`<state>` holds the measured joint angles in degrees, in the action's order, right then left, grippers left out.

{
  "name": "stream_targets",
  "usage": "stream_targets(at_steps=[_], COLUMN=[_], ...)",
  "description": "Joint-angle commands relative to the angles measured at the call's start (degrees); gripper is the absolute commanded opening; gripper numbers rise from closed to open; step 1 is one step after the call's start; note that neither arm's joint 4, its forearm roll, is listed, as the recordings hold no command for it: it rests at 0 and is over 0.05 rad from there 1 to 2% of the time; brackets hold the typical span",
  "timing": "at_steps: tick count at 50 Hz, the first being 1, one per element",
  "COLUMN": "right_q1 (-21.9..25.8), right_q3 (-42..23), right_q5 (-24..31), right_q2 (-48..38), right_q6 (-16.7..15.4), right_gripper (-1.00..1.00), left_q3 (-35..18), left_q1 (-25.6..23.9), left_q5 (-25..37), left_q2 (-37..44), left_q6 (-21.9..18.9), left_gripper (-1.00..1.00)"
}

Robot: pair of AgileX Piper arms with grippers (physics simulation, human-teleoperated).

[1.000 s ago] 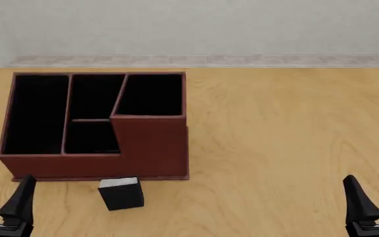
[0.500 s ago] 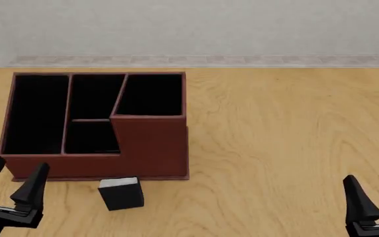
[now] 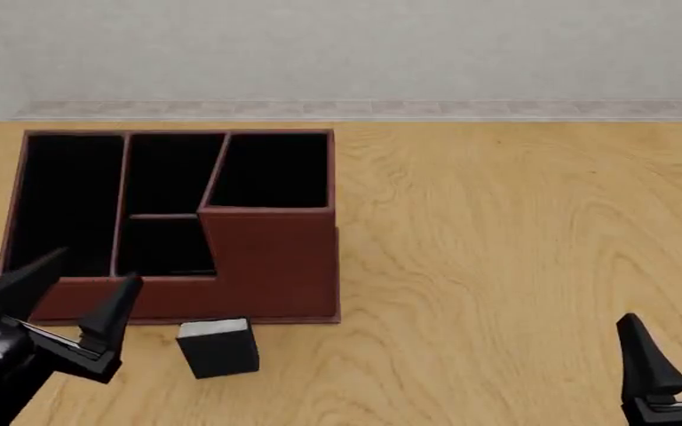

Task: Pick up the book and place it in the left compartment of the caddy.

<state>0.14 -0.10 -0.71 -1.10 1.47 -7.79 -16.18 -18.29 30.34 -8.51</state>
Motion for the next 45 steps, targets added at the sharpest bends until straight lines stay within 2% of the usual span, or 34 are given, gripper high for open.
stream_targets(at_steps=[1,7,13,19,21,32,37,41,45], right_q1=[-0.1,-0.5,-0.7,-0.5,-0.6,-0.7,-0.6,-0.8,-0.8], right_q3=[0.0,0.0,0.0,0.0,0.0,0.0,0.0,0.0,0.0], right_q5=[-0.5,-0.2,-0.4,-0.7,-0.4,-0.6,-0.6,-0.5,-0.8], right_q2=[-0.5,-0.2,-0.5,-0.8,-0.5,-0.8,-0.8,-0.6,-0.9], right_q6=[0.3,0.4,0.8,0.7,0.8,1.1,1.2,1.4,1.4], right_gripper=[1.00,1.00,1.00,1.00,1.00,1.00,1.00,1.00,1.00], left_q3=[-3.0,-5.0,-9.0,-11.5,-13.0,-17.5,-18.5,-19.7,-20.9], left_q1=[-6.0,-8.1,-11.2,-11.9,-12.3,-13.9,-14.3,-17.0,-16.3], left_q5=[1.7,4.5,9.5,12.0,14.0,20.7,22.1,24.9,25.9], left_q2=[5.2,6.9,9.9,12.2,12.3,13.9,14.9,15.5,16.0], left_q6=[-3.0,-4.8,-4.2,-6.6,-6.0,-8.8,-10.3,-11.3,-12.7], left_gripper=[1.00,1.00,1.00,1.00,1.00,1.00,1.00,1.00,1.00])
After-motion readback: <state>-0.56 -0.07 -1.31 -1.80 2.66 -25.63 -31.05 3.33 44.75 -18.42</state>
